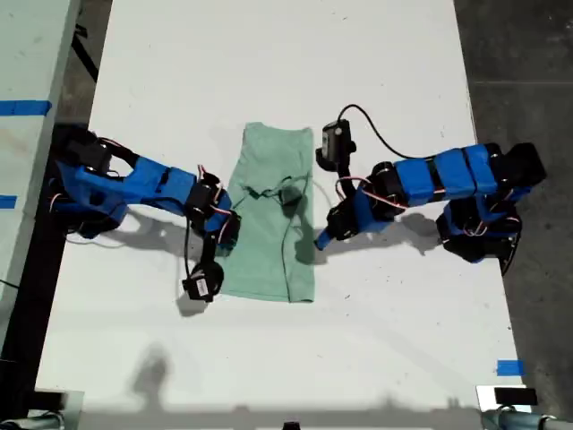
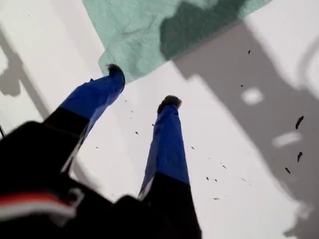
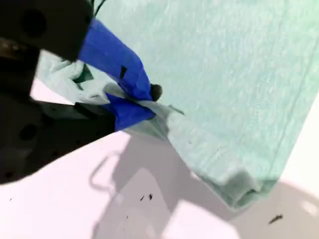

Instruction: Fold tshirt

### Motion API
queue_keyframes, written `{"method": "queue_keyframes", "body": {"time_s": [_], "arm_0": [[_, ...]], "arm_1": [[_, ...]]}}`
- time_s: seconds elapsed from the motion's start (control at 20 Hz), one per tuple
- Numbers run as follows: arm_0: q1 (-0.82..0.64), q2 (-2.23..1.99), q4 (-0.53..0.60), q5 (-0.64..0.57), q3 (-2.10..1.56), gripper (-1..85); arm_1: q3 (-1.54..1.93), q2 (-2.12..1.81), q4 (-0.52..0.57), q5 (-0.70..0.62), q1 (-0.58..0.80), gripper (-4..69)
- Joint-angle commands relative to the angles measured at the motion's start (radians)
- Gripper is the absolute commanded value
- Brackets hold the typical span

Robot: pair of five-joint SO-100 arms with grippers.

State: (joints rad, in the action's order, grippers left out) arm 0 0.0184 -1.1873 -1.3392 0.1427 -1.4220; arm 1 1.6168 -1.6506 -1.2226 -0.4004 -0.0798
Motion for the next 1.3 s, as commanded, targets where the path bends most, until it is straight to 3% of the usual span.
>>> {"method": "queue_keyframes", "body": {"time_s": [0.0,0.05,0.15,0.25,0.55,0.7,1.0,1.25], "arm_0": [[-0.020,0.123,0.005,-0.044,0.233,0.1],[-0.025,0.187,-0.003,-0.061,0.296,0.1],[-0.028,0.252,-0.015,-0.072,0.344,19.2],[-0.029,0.255,-0.049,-0.071,0.344,24.2],[-0.020,0.183,-0.314,-0.048,0.334,23.3],[0.031,-0.028,-0.314,-0.026,0.272,20.4],[0.117,-0.399,-0.311,0.138,0.043,15.9],[0.137,-0.684,-0.147,0.172,-0.278,14.7]], "arm_1": [[-0.003,-0.075,0.035,0.006,-0.003,18.2],[-0.002,-0.075,0.037,0.005,-0.003,18.2],[0.006,-0.077,0.037,0.003,-0.005,18.2],[0.014,-0.077,0.037,0.003,-0.006,18.2],[0.018,-0.084,0.031,0.003,-0.005,18.3],[0.000,-0.091,0.012,0.003,-0.005,18.5],[-0.094,-0.080,-0.032,-0.002,-0.008,19.0],[-0.233,0.006,-0.091,-0.011,-0.009,21.4]]}}
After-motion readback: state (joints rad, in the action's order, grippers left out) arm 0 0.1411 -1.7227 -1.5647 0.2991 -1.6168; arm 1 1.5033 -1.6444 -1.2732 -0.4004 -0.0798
